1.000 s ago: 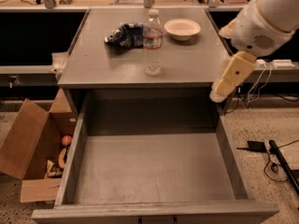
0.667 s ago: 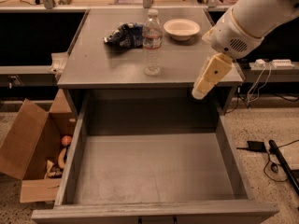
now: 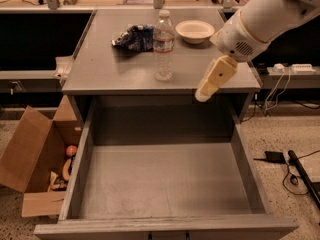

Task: Place water bottle into top drawer

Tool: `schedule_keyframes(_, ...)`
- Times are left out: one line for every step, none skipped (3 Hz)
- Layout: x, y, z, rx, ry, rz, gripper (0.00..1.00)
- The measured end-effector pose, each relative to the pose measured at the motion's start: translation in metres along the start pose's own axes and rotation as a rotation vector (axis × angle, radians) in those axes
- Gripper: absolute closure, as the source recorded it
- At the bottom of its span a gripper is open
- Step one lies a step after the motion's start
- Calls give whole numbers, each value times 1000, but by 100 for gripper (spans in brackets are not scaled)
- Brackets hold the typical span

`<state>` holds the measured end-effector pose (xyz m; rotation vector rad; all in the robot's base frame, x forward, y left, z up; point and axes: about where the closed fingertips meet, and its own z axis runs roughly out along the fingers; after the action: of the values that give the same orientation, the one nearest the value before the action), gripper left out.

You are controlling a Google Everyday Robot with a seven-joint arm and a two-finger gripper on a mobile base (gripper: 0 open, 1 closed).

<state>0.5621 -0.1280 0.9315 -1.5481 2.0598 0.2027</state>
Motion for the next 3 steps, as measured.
schedule_keyframes(-25,-26,29,10,-124,57,0)
schedule_keyframes(-50,-46,61,31,-226,104,0)
schedule_keyframes(-62,-62,82,69,-309,133,0)
